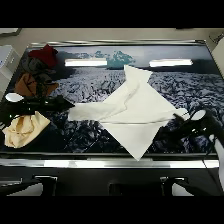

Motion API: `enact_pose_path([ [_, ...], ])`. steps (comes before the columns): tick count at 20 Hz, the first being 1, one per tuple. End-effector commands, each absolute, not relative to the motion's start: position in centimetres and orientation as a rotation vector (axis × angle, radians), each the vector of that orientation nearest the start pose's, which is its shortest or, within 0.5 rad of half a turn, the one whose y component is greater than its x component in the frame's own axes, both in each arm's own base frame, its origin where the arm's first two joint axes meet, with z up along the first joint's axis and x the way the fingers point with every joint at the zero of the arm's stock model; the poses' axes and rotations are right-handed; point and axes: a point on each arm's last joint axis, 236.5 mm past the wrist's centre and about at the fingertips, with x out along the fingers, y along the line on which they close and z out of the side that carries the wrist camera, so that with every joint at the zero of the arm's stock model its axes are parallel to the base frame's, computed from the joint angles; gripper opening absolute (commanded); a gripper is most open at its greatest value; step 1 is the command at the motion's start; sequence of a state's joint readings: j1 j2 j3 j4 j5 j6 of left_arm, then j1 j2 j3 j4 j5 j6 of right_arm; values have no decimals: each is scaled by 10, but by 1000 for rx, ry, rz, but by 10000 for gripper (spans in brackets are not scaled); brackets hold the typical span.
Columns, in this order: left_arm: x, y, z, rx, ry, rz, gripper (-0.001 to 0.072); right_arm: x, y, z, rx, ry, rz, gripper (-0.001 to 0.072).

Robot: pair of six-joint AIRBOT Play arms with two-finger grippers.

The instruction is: Fold the clothes and pants, and hang the long-sleeved shirts on hangers.

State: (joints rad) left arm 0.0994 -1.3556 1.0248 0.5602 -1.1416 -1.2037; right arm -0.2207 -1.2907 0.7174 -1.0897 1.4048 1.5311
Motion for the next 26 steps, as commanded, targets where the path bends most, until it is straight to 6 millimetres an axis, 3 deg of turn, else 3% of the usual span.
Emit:
enact_pose_path([
  [1, 389, -146, 32, -758, 1170, -580, 25, 159, 119, -102, 734, 1925, 210, 631],
  [4, 388, -147, 32, -757, 1175, -586, 25, 160, 161, -99, 791, 1894, 290, 631],
  [7, 386, -151, 32, -753, 1181, -595, 25, 172, 181, -110, 767, 1826, 245, 610],
  [8, 386, -152, 32, -751, 1182, -597, 25, 181, 186, -114, 785, 1783, 213, 497],
  [10, 385, -153, 32, -749, 1183, -600, 25, 197, 188, -114, 837, 1729, 164, 40],
  [14, 385, -153, 33, -749, 1182, -600, 25, 226, 185, -97, 762, 1641, 209, 31],
  [17, 391, -153, 51, -738, 1131, -614, 24, 269, 173, -54, 571, 1486, 284, 30],
  [18, 400, -151, 70, -708, 1070, -621, 24, 296, 153, -27, 425, 1391, 266, 31],
  [19, 416, -144, 103, -672, 966, -617, 24, 322, 127, 5, 291, 1296, 207, 31],
  [20, 434, -133, 150, -630, 815, -595, 24, 350, 93, 50, 163, 1174, 108, 32],
  [21, 449, -119, 207, -588, 645, -567, 24, 377, 56, 113, 47, 1016, -2, 32],
  [22, 455, -103, 281, -544, 439, -533, 24, 394, 26, 183, -35, 847, -91, 33],
  [23, 446, -91, 354, -502, 249, -510, 24, 400, 1, 266, -75, 648, -169, 33],
  [24, 421, -82, 430, -457, 51, -496, 24, 392, -16, 346, -77, 451, -219, 34],
  [25, 385, -77, 496, -422, -126, -487, 24, 374, -25, 413, -52, 281, -236, 34],
  [26, 348, -74, 543, -396, -258, -484, 24, 350, -29, 468, -13, 137, -230, 34],
])
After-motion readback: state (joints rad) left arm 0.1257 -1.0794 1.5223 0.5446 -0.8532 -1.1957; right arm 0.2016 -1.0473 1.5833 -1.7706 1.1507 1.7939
